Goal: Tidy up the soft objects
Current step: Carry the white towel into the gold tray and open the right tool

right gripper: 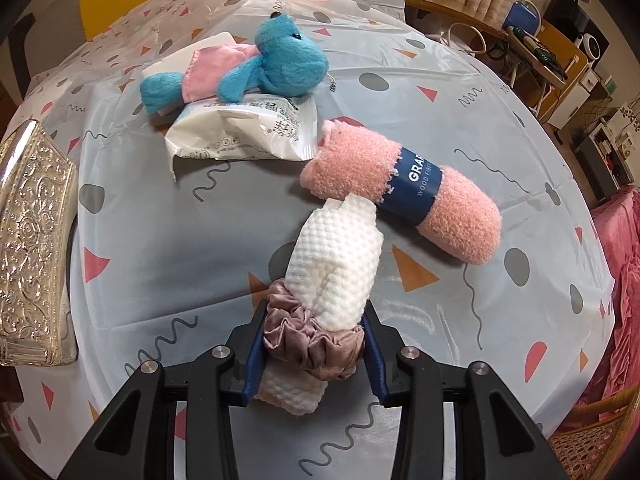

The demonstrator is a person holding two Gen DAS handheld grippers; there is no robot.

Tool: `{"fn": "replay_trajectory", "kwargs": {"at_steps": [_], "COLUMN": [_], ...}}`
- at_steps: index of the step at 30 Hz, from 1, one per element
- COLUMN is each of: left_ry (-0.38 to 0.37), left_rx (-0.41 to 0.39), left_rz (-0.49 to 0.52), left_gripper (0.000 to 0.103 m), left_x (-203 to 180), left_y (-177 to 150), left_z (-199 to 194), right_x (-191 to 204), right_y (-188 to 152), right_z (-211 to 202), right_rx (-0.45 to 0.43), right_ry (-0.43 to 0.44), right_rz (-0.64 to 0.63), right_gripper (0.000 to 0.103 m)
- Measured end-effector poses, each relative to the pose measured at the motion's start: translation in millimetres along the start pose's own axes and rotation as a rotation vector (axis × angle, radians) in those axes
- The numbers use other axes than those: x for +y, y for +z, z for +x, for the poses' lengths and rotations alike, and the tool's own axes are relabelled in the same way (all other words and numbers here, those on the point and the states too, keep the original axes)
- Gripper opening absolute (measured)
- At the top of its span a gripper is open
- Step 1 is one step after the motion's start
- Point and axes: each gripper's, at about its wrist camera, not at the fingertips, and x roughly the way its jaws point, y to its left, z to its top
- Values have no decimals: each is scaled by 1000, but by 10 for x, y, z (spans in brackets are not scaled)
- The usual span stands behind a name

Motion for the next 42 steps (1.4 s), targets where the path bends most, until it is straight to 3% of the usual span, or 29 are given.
{"fn": "replay_trajectory", "kwargs": {"at_steps": [10, 17, 24, 28, 31, 35, 42], "left_ry": [-4, -4, 10, 35, 63, 94, 119], "left_rx": [19, 26, 20, 19, 11, -3, -18], "left_rz": [8, -8, -31, -51, -67, -96, -112], "left_gripper": [86, 86, 86, 86, 86, 86, 87], "left_x": [12, 68, 177, 295, 386, 501, 619], "left_y": [-92, -140, -161, -169, -176, -163, -157], "left_z": [-19, -5, -21, -37, -66, -111, -162], "right_x": [47, 270, 1075, 1817, 2411, 2975, 3395], "right_y": [25, 476, 1105, 1168, 887, 414, -326], "right_z": [-139, -615, -1340, -1663, -1840, -1791, -1376], "right_rx": [-65, -177, -337, -399, -407, -352, -211], "right_ry": [22, 80, 199, 338, 456, 542, 573], "right_rz": [-16, -34, -159, -320, -480, -637, -784], "right_gripper": [41, 40, 40, 40, 40, 40, 40]}}
